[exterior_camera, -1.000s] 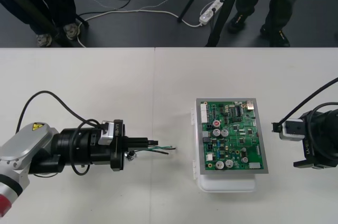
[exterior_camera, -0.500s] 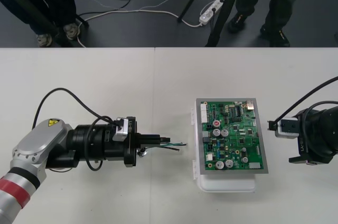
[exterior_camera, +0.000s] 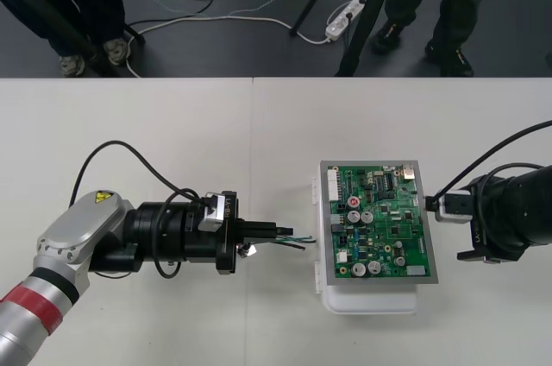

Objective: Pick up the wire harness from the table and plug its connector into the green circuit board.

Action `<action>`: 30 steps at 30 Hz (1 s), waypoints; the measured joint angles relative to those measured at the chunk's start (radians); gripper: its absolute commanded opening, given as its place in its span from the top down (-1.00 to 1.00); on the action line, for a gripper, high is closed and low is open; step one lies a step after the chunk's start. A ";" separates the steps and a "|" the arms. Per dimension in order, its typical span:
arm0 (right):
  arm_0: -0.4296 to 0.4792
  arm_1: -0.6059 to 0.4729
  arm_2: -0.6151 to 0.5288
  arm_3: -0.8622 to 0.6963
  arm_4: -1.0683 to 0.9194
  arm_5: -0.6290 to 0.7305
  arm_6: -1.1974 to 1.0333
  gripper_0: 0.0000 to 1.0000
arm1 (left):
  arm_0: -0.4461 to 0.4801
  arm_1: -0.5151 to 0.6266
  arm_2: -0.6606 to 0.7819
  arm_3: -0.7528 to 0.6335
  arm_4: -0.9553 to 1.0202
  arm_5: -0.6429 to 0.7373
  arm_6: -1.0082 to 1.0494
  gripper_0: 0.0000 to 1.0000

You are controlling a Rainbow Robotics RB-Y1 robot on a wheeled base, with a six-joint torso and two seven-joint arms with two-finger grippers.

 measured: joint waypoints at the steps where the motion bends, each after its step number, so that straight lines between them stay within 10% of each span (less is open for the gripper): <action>1: 0.000 0.004 0.003 0.000 0.001 0.003 0.000 -1.00 | -0.001 -0.001 -0.004 0.000 0.004 0.003 0.000 1.00; 30: -0.026 0.017 0.069 -0.003 -0.054 0.040 0.045 -1.00 | -0.035 -0.014 -0.085 0.001 0.083 0.095 0.000 1.00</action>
